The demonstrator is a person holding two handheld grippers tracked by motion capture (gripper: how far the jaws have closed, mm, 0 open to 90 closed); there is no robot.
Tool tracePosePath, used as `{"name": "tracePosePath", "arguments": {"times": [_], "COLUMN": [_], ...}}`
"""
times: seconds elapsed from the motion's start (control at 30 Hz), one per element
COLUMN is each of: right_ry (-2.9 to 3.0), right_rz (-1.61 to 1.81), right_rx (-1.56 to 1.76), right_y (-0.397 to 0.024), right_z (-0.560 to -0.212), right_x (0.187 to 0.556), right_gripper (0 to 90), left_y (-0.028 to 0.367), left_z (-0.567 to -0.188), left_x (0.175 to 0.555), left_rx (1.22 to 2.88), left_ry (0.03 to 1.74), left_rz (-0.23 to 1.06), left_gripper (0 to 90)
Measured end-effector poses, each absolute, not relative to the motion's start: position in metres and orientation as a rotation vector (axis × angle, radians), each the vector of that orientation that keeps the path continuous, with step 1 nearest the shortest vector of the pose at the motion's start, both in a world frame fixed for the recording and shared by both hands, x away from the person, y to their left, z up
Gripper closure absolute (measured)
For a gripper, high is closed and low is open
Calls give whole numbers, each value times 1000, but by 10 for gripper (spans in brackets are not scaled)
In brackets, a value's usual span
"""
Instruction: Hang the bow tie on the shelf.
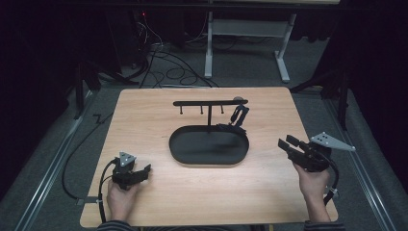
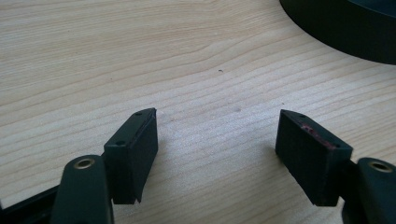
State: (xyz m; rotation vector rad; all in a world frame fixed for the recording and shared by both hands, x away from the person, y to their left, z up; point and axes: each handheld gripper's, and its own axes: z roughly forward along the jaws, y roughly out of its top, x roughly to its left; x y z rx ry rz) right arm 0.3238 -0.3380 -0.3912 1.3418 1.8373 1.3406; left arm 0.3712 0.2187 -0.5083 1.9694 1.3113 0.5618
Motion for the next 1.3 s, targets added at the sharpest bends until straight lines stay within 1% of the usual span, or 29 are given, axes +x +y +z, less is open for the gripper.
{"name": "tracePosePath", "arguments": {"times": [0.63,1.3], "right_ry": [1884,1950], "right_rz": [1333,1282], "right_rx": [1374,1406], "right_y": [-324,-309], "right_z": [-417,-448], "right_x": [320,328], "right_gripper": [589,590], "left_y": [219,219], "left_z": [-508,-508], "left_x": [371,371], "left_rx": [1970,1969], "left_ry": [1313,1311], "left_rz": [560,561], "left_gripper": [302,302]}}
